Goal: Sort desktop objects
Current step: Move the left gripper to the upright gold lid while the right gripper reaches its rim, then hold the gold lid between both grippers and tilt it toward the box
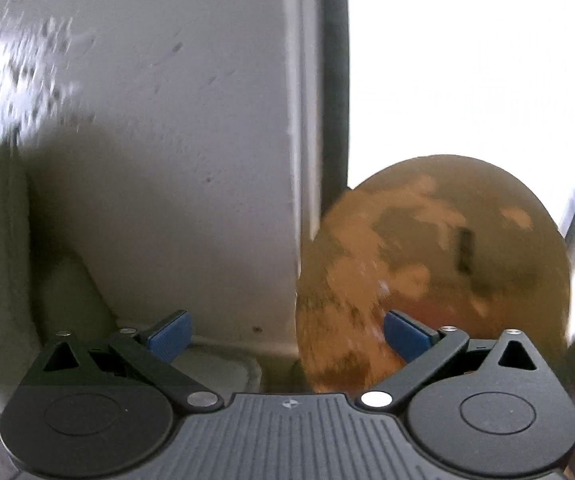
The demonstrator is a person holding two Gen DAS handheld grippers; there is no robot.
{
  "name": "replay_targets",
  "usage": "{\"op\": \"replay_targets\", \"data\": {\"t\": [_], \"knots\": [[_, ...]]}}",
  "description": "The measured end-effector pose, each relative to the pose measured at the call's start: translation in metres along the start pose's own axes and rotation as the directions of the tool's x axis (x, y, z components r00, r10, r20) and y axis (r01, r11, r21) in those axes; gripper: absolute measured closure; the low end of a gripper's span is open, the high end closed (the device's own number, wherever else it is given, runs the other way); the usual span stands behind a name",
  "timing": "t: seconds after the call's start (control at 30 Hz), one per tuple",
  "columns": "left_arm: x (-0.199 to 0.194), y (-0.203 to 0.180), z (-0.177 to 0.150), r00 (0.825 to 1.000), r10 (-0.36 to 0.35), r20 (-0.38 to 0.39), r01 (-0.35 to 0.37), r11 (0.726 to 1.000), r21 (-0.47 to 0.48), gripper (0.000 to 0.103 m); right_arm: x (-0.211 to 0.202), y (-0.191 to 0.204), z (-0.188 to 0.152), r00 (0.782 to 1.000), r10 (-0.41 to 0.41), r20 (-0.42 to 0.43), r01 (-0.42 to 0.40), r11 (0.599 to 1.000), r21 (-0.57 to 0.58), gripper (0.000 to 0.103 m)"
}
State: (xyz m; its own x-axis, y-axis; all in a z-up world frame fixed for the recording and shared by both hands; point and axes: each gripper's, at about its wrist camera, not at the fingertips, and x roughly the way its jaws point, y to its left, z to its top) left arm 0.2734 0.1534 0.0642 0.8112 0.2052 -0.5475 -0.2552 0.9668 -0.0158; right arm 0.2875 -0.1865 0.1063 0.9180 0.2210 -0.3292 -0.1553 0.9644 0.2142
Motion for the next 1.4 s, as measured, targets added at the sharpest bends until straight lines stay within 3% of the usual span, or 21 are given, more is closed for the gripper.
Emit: {"op": "replay_targets", "data": {"t": [0.23, 0.47, 0.63, 0.8, 1.1, 1.27, 1.4], "knots": [[0.071, -0.001, -0.017, 0.999, -0.029, -0.041, 0.026, 0.998, -0.062, 0.001, 0.078, -0.021, -0.031, 0.996, -0.050, -0.068, 0.053, 0.998, 0.030, 0.000], [0.111, 0.003, -0.034, 0.989, -0.142, -0.036, 0.133, 0.974, -0.186, 0.001, 0.119, -0.036, -0.060, 0.996, -0.024, -0.087, 0.028, 0.999, 0.039, 0.000], [0.123, 0.001, -0.040, 0.992, -0.129, -0.010, 0.123, 0.968, -0.218, 0.001, 0.133, -0.037, -0.072, 0.998, -0.006, -0.063, 0.008, 1.000, 0.020, 0.000], [0.126, 0.003, -0.044, 0.986, -0.167, 0.026, 0.168, 0.948, -0.271, 0.001, 0.145, -0.031, -0.082, 0.998, 0.007, -0.070, -0.009, 1.000, -0.030, 0.000], [0.131, 0.004, -0.049, 0.968, -0.242, 0.060, 0.249, 0.928, -0.277, 0.001, 0.152, -0.035, -0.097, 0.996, 0.060, -0.062, -0.061, 0.998, -0.021, 0.000], [0.144, 0.018, -0.055, 0.949, -0.311, 0.048, 0.307, 0.882, -0.357, 0.000, 0.154, -0.039, -0.104, 0.993, 0.100, -0.060, -0.099, 0.995, 0.016, 0.000], [0.146, 0.018, -0.056, 0.948, -0.316, 0.047, 0.311, 0.878, -0.363, 0.000, 0.161, -0.042, -0.106, 0.993, 0.110, -0.050, -0.108, 0.993, 0.043, 0.000]]}}
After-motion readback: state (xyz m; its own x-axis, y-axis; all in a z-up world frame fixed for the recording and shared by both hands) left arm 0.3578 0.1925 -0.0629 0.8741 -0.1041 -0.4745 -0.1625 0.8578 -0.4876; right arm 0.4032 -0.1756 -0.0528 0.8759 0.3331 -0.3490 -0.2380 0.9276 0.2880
